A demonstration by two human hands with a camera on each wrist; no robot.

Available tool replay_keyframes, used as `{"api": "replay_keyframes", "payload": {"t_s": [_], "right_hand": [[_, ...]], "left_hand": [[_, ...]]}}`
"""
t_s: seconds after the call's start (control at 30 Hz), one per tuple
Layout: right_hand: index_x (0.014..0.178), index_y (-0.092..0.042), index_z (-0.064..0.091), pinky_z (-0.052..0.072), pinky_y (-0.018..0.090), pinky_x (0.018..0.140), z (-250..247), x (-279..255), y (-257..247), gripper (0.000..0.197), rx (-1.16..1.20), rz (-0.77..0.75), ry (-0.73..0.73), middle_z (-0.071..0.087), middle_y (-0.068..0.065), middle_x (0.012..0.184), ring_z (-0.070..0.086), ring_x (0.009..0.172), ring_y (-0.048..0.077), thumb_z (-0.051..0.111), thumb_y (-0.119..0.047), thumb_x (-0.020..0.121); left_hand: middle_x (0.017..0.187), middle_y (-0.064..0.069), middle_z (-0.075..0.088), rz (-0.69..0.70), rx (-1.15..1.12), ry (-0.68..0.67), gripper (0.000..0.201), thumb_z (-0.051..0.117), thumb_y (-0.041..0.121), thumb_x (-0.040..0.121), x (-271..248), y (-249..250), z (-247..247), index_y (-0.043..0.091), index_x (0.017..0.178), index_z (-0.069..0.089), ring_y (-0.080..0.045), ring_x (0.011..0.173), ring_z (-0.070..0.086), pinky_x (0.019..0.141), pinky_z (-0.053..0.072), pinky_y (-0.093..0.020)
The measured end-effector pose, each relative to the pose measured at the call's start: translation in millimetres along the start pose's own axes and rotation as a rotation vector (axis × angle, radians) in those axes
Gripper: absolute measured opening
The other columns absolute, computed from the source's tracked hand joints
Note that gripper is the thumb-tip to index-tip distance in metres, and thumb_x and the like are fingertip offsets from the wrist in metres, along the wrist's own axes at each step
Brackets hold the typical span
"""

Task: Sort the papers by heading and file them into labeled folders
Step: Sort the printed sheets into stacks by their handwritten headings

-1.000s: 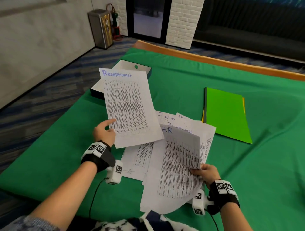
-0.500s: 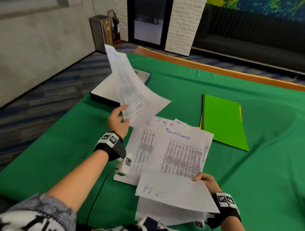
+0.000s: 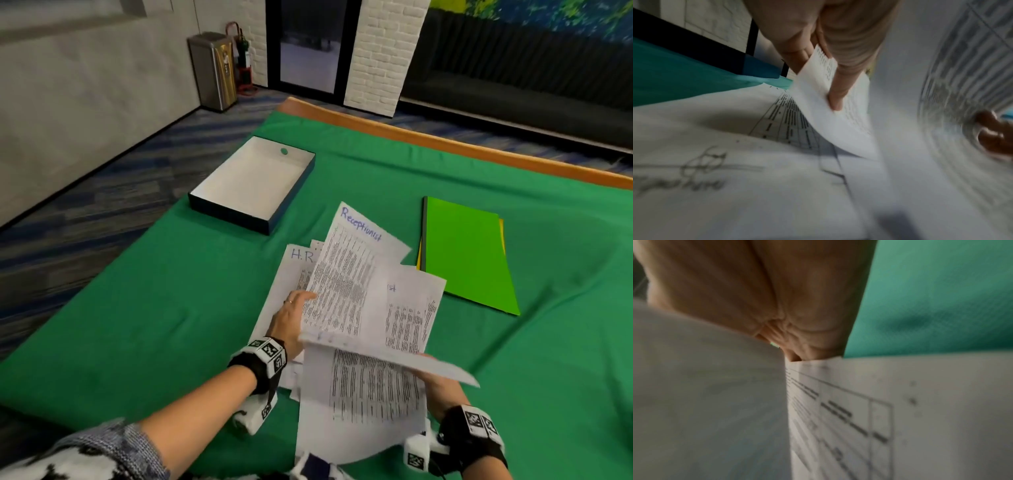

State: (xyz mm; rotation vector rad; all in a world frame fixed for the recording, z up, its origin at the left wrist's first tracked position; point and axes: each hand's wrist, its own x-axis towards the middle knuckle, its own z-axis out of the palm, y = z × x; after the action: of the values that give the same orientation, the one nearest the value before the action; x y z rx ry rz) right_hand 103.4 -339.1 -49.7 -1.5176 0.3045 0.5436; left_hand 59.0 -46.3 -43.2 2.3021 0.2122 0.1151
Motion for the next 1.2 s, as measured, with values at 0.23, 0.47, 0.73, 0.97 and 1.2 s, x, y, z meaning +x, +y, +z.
{"api": "replay_keyframes", "payload": {"t_s": [0.23,0.47,0.73,0.97,1.2], "right_hand": [[0.108,-0.002,0.061,0.045,0.035,0.076,9,0,-9,0.026,0.203,0.078,0.000,0.062,0.016,0.118,0.054,0.116,0.029,0.061,-0.006,0.082],[0.131,0.002,0.044,0.043,0.056,0.095,9,6,-9,0.048,0.217,0.205,0.076,0.059,0.018,0.121,0.052,0.118,0.040,0.058,-0.012,0.088],[0.119,0.003,0.052,0.058,0.045,0.060,6,13,4,0.031,0.110,0.173,0.187,0.067,0.021,0.101,0.070,0.076,0.033,0.058,-0.002,0.088],[0.120,-0.001,0.049,0.058,0.043,0.060,3,15,7,0.032,0.098,0.132,0.179,0.065,0.019,0.107,0.069,0.080,0.030,0.054,0.004,0.089],[0.114,-0.008,0.051,0.047,0.058,0.091,4,16,7,0.032,0.029,0.104,0.163,0.060,0.020,0.120,0.063,0.100,0.037,0.051,0.010,0.087]], "left_hand": [[0.134,0.005,0.050,-0.077,-0.272,-0.286,0.056,0.055,0.001,0.083,-17,1,8,0.020,0.134,0.044,-0.008,0.122,0.045,0.103,0.035,-0.020],[0.128,0.002,0.058,-0.315,-0.573,-0.471,0.044,0.050,0.027,0.078,-23,2,22,0.021,0.122,0.054,-0.013,0.117,0.052,0.106,0.038,-0.037],[0.132,-0.006,0.054,-0.329,-0.089,-0.102,0.040,0.053,0.016,0.091,-6,-14,-1,0.015,0.131,0.049,-0.021,0.117,0.053,0.098,0.041,-0.026],[0.137,-0.015,0.037,-0.485,0.205,0.002,0.090,0.083,0.034,0.064,-7,-42,-14,0.004,0.135,0.037,-0.029,0.127,0.035,0.106,0.030,-0.034],[0.111,-0.009,0.063,-0.507,0.032,0.053,0.078,0.092,0.021,0.046,-3,-38,-15,0.006,0.113,0.055,-0.023,0.100,0.060,0.087,0.051,-0.033]]}}
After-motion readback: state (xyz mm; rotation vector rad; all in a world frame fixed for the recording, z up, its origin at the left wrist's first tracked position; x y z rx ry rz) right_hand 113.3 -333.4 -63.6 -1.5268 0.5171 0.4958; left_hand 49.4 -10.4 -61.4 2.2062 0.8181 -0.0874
